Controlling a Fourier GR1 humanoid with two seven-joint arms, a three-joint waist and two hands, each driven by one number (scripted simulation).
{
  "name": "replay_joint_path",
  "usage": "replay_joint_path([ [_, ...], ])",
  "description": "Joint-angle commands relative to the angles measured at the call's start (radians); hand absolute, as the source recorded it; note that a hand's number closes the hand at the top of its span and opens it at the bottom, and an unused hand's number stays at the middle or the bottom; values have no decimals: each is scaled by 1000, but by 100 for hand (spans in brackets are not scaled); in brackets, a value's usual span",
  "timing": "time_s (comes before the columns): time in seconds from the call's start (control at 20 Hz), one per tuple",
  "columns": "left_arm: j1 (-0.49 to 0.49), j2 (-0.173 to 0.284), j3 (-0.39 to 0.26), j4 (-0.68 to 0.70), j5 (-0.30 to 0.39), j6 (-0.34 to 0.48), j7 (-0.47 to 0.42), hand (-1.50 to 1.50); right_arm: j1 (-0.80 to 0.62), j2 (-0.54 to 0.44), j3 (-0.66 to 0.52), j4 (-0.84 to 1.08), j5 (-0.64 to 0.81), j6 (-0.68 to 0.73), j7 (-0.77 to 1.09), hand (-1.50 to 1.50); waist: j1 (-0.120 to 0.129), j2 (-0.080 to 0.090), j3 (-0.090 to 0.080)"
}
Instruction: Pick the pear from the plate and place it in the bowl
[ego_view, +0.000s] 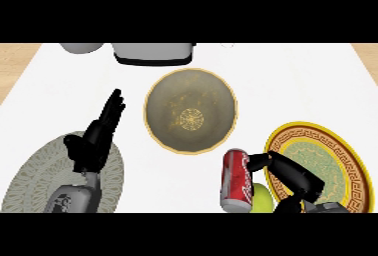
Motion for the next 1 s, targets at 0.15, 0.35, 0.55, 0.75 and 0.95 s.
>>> replay_joint_path([
  [0.15,-4,-6,10,-22,5,15,25,0,54,200,385,-341,107,-292,58,150,-33,-5,3],
  [0.35,26,-8,10,-15,-10,28,-8,0,29,203,566,-522,262,-463,197,150,-33,0,2],
  [0.55,32,21,25,-7,5,-8,-31,0,-124,203,698,-591,390,-579,481,150,-18,9,1],
  [0.75,1,-6,3,-15,-15,18,10,0,-232,200,762,-588,472,-610,686,150,-18,8,1],
  [0.95,-25,-5,14,0,-1,7,17,0,-416,198,683,-573,424,-633,820,150,-6,14,0],
])
